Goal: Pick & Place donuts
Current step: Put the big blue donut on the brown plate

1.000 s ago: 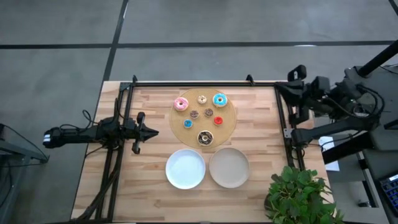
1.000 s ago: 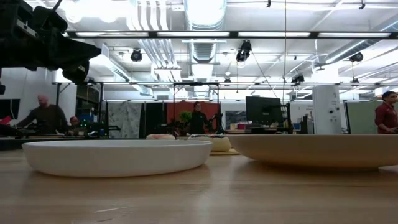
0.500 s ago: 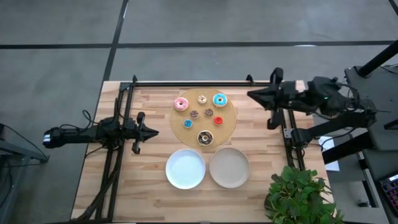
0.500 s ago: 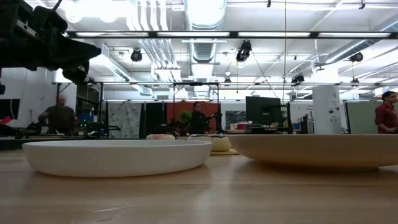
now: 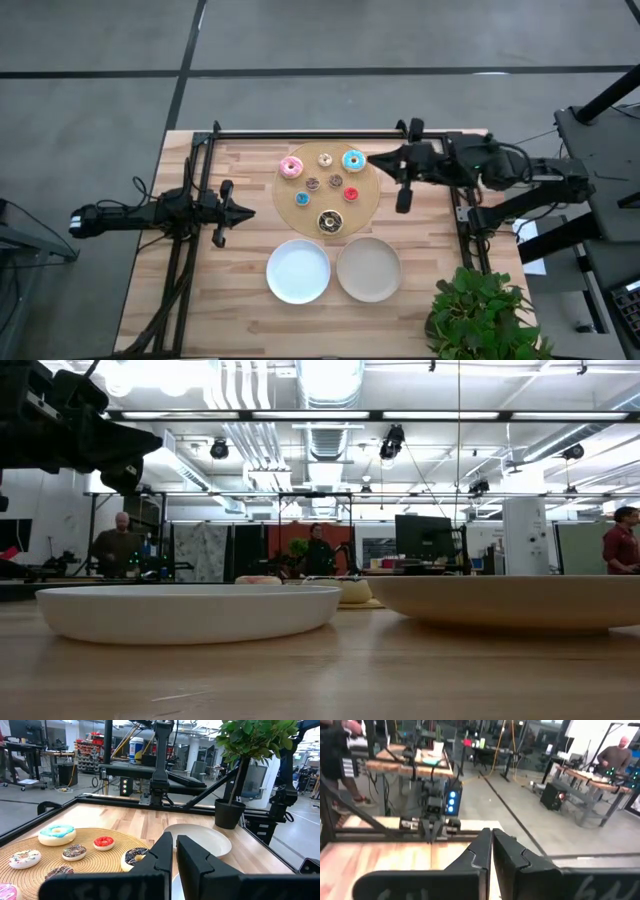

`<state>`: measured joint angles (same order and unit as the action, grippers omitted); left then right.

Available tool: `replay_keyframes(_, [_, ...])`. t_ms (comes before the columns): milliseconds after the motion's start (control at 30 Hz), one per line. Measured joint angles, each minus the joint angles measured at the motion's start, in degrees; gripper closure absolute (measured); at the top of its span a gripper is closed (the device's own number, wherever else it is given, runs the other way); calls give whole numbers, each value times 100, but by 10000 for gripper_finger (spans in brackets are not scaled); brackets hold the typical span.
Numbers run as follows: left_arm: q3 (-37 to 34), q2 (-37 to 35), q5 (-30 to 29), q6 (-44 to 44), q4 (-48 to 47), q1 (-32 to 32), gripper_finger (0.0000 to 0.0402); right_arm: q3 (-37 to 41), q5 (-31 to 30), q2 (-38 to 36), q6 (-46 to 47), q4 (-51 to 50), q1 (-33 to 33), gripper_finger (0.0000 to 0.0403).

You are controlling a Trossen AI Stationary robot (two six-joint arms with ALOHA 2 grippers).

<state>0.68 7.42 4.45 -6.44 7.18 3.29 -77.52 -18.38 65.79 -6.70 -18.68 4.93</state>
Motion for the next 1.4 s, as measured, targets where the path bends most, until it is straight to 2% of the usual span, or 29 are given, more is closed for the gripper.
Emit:
replay_keyframes(867, [0, 0, 0, 0, -17, 0, 402, 13, -284, 740, -79, -995, -7, 394])
replay_keyframes(1400, [0, 0, 0, 0, -20, -1, 402, 278, -277, 755, -81, -1618, -11, 394])
